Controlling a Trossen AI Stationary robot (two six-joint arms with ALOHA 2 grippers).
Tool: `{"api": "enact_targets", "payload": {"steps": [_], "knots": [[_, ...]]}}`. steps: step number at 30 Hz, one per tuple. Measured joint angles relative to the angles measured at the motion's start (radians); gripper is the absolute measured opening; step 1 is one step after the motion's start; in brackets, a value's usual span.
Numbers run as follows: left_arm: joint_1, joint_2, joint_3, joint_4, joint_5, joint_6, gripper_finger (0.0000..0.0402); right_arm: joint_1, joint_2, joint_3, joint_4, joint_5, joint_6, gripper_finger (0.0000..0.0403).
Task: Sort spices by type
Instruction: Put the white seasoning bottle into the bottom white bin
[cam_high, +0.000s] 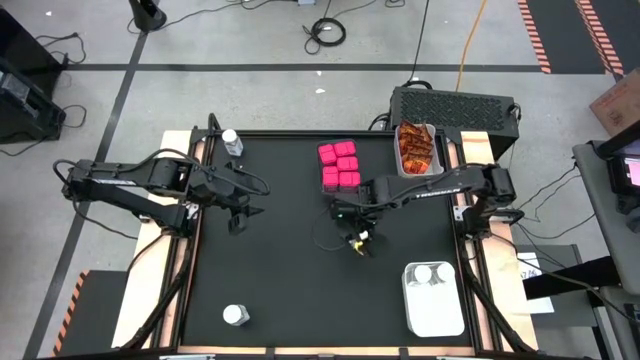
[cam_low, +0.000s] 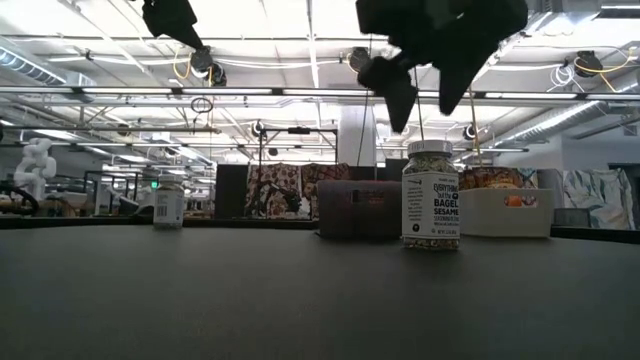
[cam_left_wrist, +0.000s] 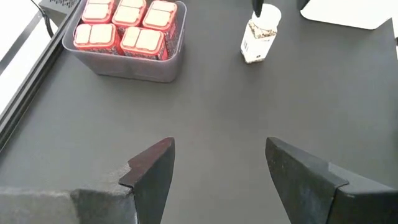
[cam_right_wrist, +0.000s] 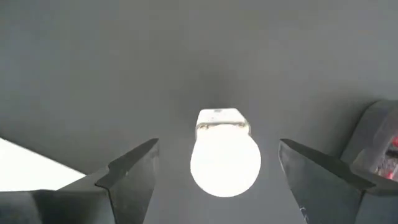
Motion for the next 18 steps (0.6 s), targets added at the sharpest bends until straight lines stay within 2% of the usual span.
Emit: {"api": "enact_targets", "payload": {"steps": [4, 8, 13, 18], "knots": [[0.0, 0.0, -0.001, -0.002, 0.0, 0.008, 0.0253, 0.0, 0.032, 0.0, -0.002, 0.057, 0.005, 0.032], [0.0, 0.0, -0.029, 0.004, 0.0, 0.018, 0.0253, -0.001, 0.042, -0.001, -0.018, 0.051, 0.005, 0.032], [0.0, 0.0, -0.109, 0.01, 0.003, 0.001, 0.0253, -0.002, 0.042, -0.001, -0.021, 0.052, 0.003, 0.032], [0.0, 0.0, -0.189, 0.089, 0.036, -0.002, 0.0253, -0.013, 0.047, -0.001, -0.029, 0.053, 0.023, 0.032]]}}
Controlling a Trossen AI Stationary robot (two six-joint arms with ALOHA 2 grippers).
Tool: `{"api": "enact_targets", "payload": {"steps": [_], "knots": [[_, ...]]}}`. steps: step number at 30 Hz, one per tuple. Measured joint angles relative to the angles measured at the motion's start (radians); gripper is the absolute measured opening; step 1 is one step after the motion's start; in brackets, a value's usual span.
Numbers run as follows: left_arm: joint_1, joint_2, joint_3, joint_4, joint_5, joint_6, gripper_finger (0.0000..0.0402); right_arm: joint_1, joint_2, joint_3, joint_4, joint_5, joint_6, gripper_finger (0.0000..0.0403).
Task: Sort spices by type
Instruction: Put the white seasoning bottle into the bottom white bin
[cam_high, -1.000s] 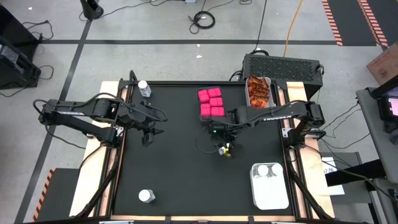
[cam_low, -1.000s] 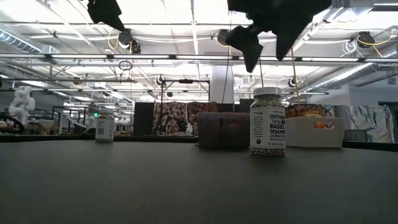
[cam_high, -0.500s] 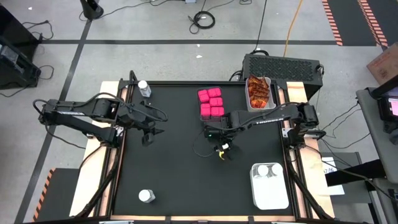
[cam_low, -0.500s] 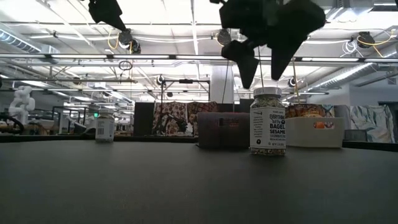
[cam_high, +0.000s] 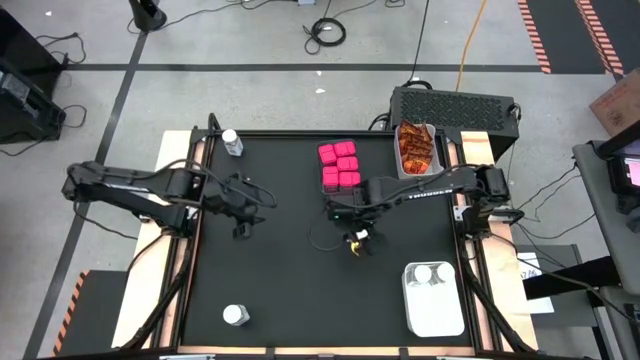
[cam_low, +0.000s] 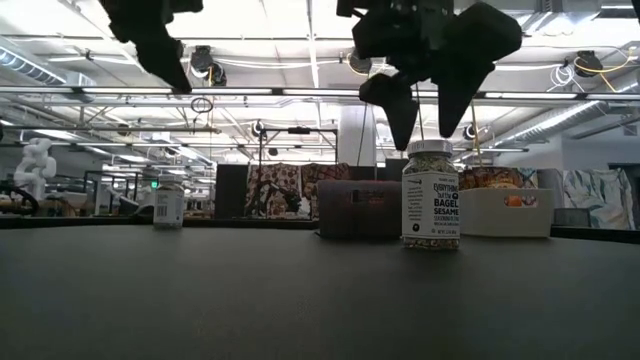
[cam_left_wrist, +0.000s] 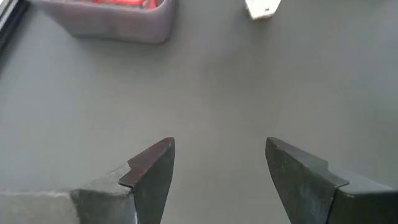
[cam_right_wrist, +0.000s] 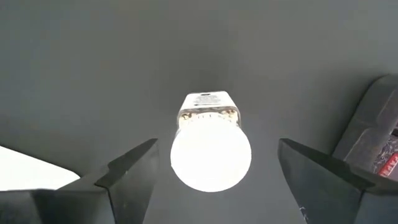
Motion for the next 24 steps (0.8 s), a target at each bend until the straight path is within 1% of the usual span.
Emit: {"api": "enact_targets", "payload": {"steps": [6, 8, 11, 15, 19, 24], "knots": [[0.0, 0.0, -0.067, 0.13, 0.028, 0.0, 0.0253, -0.004, 0.045, 0.0, -0.001, 0.001, 0.003, 0.032], [0.0, 0.0, -0.08, 0.164, 0.027, 0.002, 0.0253, -0.004, 0.064, 0.0, -0.001, 0.023, 0.005, 0.032], [0.0, 0.0, -0.086, 0.198, 0.027, 0.012, 0.0253, -0.003, 0.073, 0.0, -0.007, 0.045, 0.006, 0.032], [0.0, 0.0, -0.086, 0.225, 0.027, 0.031, 0.0253, -0.003, 0.073, 0.0, -0.007, 0.048, 0.006, 0.0317], [0.0, 0.0, -0.086, 0.225, 0.027, 0.031, 0.0253, -0.003, 0.073, 0.0, -0.015, 0.048, 0.017, 0.0294], [0.0, 0.0, -0.086, 0.225, 0.026, 0.03, 0.0253, -0.003, 0.073, 0.0, -0.033, 0.045, 0.017, 0.0239]]}}
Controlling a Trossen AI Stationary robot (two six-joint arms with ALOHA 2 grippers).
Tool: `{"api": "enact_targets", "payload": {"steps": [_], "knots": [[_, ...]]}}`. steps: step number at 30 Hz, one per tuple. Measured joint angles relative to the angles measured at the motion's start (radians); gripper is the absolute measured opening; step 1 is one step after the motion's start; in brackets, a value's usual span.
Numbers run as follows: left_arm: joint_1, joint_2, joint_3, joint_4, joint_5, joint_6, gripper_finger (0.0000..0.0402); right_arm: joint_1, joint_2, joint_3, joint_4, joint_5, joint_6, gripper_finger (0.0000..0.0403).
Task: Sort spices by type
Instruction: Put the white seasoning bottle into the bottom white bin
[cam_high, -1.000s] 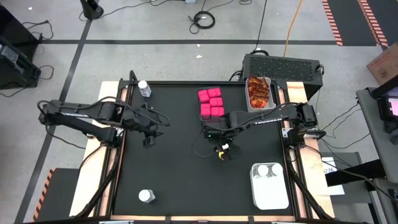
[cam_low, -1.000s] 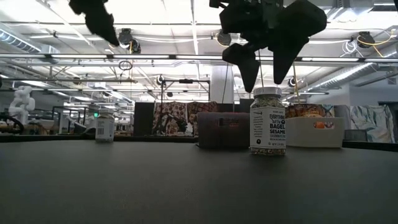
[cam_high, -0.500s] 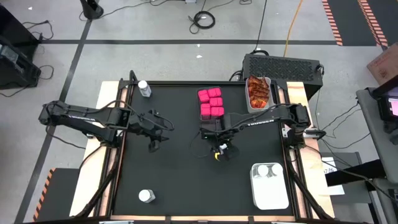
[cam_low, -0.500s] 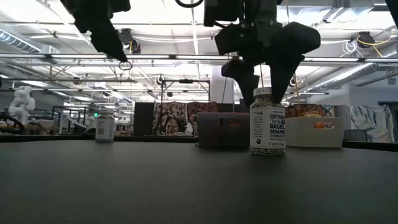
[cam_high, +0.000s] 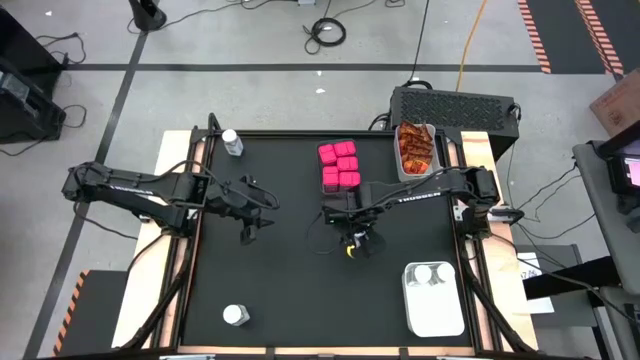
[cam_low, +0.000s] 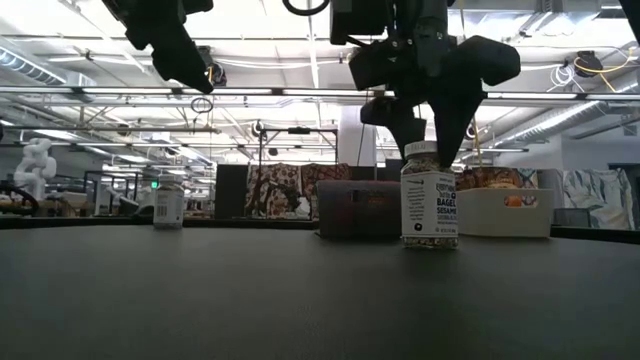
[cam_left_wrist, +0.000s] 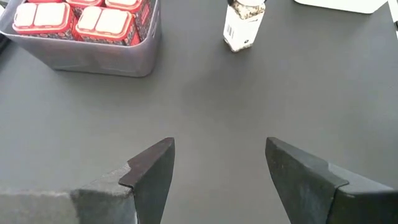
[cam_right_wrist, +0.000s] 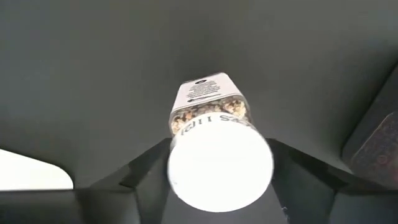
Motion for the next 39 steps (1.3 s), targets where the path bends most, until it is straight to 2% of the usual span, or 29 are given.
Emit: {"api": "enact_targets", "payload": {"steps": [5, 10, 17, 22, 28, 39], "knots": [[0.0, 0.0, 0.0, 0.0, -0.001, -0.002, 0.0253, 0.004, -0.004, 0.0, -0.006, -0.022, 0.022, 0.0184], [0.0, 0.0, 0.0, 0.0, 0.003, -0.005, 0.0253, 0.018, -0.004, 0.013, -0.049, -0.027, 0.133, 0.0184], [0.0, 0.0, 0.0, 0.0, 0.022, -0.043, 0.0253, 0.055, -0.005, 0.137, -0.157, -0.033, 0.444, 0.019], [0.0, 0.0, 0.0, 0.001, 0.024, -0.056, 0.0253, 0.092, -0.006, 0.259, -0.233, -0.076, 0.679, 0.0188], [0.0, 0.0, 0.0, 0.004, 0.024, -0.056, 0.0253, 0.192, -0.006, 0.359, -0.311, -0.106, 0.91, 0.0189], [0.0, 0.0, 0.0, 0.018, 0.025, -0.05, 0.0253, 0.435, -0.009, 0.37, -0.318, -0.102, 1.306, 0.0191]]}}
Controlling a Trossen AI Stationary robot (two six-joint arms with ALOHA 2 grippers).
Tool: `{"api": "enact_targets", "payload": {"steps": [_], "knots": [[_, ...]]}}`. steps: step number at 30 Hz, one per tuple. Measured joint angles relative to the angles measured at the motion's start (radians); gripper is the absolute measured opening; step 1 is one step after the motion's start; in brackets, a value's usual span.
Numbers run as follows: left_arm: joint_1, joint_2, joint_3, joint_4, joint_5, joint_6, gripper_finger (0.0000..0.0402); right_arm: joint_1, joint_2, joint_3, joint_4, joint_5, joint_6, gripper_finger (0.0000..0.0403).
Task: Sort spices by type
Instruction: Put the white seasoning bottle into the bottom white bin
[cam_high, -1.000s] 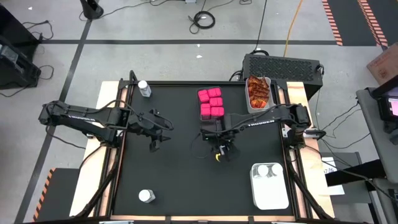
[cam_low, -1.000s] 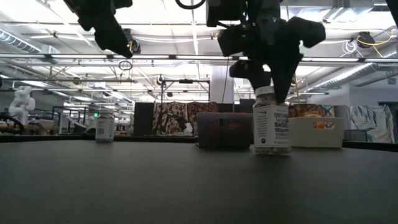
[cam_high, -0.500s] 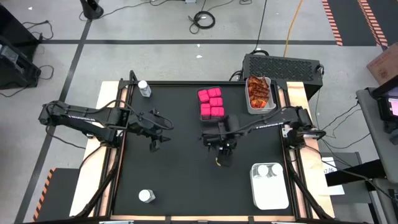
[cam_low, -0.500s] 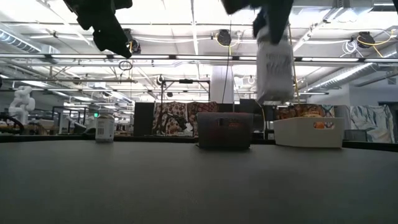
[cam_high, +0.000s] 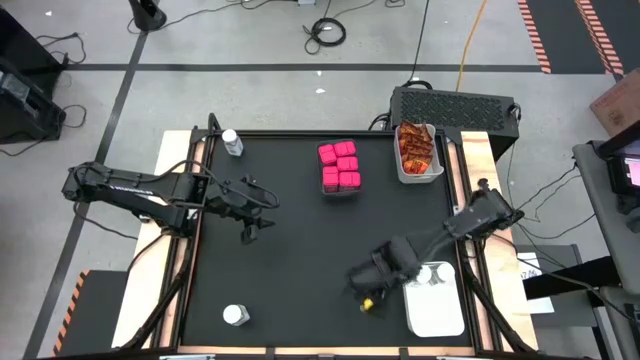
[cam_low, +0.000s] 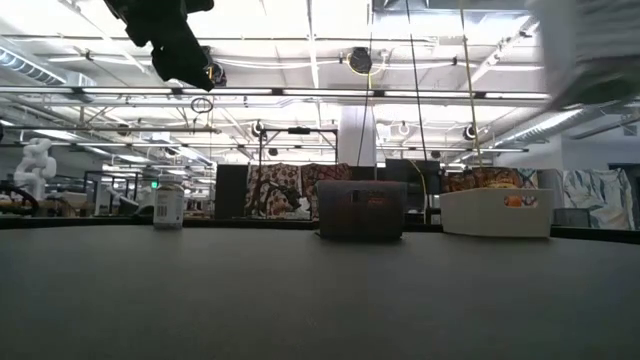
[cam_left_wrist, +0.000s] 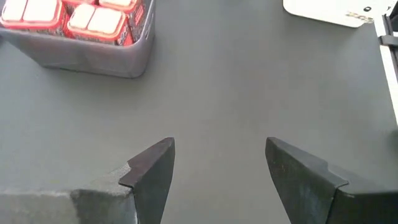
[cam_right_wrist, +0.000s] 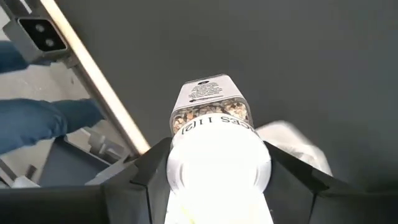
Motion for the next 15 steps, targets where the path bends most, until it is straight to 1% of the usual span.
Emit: {"api": "enact_targets", "payload": {"steps": [7, 11, 15], "knots": [[0.0, 0.0, 0.0, 0.09, 0.0, 0.005, 0.0253, 0.161, -0.033, 0.0, -0.003, 0.002, 0.367, 0.0191], [0.0, 0.0, 0.001, 0.15, 0.0, 0.022, 0.0253, 0.242, -0.05, 0.0, -0.038, 0.003, 0.592, 0.0191], [0.007, 0.0, 0.001, 0.184, 0.001, 0.026, 0.0253, 0.3, -0.05, -0.001, -0.066, 0.007, 0.754, 0.0192]]}}
